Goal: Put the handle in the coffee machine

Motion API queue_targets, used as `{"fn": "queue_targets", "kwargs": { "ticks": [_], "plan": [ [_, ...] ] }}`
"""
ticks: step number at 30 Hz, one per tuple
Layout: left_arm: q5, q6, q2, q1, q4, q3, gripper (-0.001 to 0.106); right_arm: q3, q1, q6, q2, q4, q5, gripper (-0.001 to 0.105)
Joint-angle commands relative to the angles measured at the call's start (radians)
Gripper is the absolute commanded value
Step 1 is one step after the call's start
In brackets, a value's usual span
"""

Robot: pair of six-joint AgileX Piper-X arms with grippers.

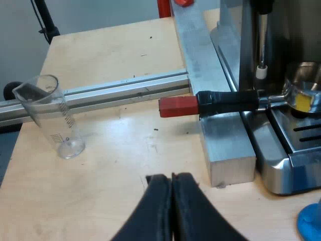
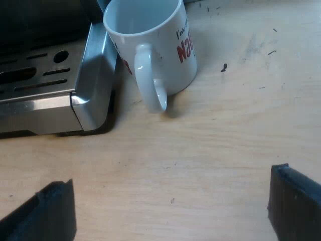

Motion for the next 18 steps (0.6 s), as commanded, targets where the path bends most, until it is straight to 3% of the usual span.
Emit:
{"fn": "queue_targets", "kwargs": {
  "ticks": [1,2,3,7,9,18],
  "plan": [
    [0.008,0.006,-0.14,-0.008,0.0,-0.003,0.007,-0.005,0.0,-0.002,-0.045,-0.009,-0.012,0.078],
    [0.008,0.006,-0.14,-0.008,0.0,-0.003,0.007,-0.005,0.0,-0.002,-0.045,-0.009,-0.012,0.078],
    [0.004,0.005,-0.14,-0.008,0.0,-0.003,0.022,-0.005,0.0,-0.002,-0.045,-0.009,-0.012,0.078],
    [0.008,0.005,-0.14,-0.008,0.0,-0.003,0.047,-0.005,0.0,-0.002,-0.045,-0.009,-0.012,0.078],
    [0.008,0.005,-0.14,-0.008,0.0,-0.003,0.053,-0.005,0.0,-0.002,-0.045,-0.009,-0.012,0.078],
    [0.011,0.005,-0.14,-0.02,0.0,-0.003,0.055,-0.005,0.0,-0.002,-0.045,-0.009,-0.012,0.078]
  ]
}}
